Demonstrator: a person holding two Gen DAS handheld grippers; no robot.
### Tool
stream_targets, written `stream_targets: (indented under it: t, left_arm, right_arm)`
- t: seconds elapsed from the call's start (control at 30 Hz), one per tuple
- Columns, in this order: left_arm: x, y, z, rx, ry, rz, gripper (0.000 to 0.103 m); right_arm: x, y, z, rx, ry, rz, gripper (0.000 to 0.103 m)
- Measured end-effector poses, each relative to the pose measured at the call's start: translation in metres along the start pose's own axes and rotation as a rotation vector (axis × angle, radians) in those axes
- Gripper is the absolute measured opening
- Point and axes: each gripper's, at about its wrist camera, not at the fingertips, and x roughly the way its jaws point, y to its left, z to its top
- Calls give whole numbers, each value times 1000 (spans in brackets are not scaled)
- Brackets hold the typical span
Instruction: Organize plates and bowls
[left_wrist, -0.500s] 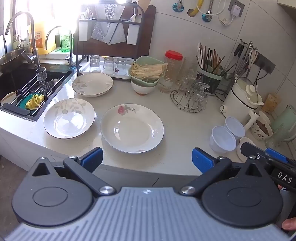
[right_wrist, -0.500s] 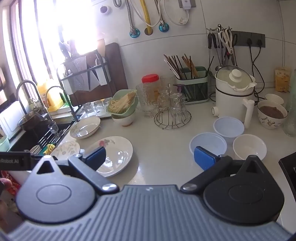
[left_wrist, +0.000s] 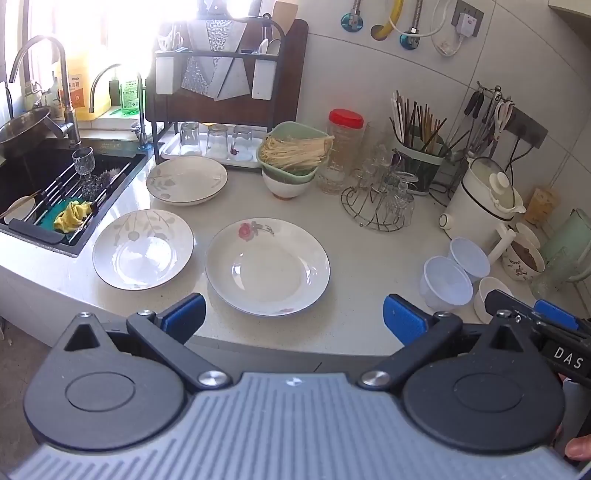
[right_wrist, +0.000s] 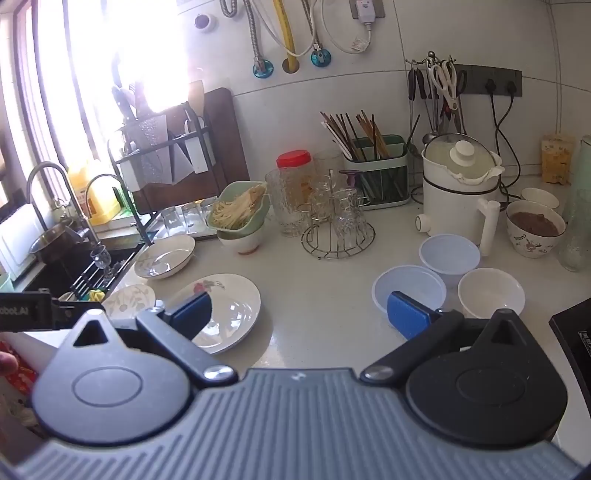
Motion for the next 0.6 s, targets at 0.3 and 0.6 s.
stream_targets:
  t: [0.3,0.6]
  left_arm:
    - [-1,1,0,0,-21,7,103]
    - [-10,-5,-4,27,-31,0,103]
  right_arm:
    - [-6,1,-3,-7,-4,-15,103]
    - [-6,1,-4,-1,2,-9,103]
